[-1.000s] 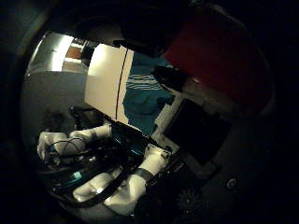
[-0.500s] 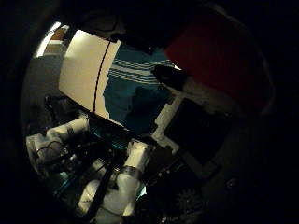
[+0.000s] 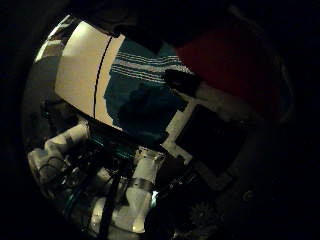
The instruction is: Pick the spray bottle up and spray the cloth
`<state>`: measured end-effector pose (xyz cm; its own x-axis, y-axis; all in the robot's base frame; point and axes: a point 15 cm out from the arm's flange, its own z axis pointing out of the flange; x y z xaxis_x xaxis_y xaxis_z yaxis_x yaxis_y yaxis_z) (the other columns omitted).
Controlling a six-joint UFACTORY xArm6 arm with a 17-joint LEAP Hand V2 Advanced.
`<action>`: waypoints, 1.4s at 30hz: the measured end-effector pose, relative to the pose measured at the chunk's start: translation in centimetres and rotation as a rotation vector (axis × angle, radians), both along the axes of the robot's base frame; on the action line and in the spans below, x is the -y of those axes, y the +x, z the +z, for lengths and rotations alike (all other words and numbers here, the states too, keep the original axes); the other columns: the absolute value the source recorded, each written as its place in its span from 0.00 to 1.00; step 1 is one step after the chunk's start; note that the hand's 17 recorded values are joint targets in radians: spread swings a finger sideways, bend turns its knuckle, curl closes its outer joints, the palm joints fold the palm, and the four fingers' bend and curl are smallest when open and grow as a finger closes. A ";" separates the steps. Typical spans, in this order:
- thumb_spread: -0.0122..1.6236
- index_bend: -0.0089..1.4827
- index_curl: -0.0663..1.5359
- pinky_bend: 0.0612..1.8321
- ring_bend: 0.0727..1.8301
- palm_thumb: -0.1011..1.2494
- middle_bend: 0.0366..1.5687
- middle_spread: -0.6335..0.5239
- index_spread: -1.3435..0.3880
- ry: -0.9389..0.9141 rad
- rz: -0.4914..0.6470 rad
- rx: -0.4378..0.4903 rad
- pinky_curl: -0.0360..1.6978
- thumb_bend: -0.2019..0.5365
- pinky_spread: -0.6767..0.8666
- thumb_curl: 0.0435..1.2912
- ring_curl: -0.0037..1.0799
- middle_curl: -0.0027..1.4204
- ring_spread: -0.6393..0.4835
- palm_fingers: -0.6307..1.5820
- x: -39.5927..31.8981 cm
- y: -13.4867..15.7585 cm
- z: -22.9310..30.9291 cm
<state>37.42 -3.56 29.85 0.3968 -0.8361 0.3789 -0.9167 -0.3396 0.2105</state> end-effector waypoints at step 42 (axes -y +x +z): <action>0.63 0.84 0.55 0.58 0.73 0.88 0.89 0.43 0.67 1.208 -0.021 0.411 0.74 0.25 0.31 0.46 0.77 0.57 0.36 0.79 -26.0 6.2 14.6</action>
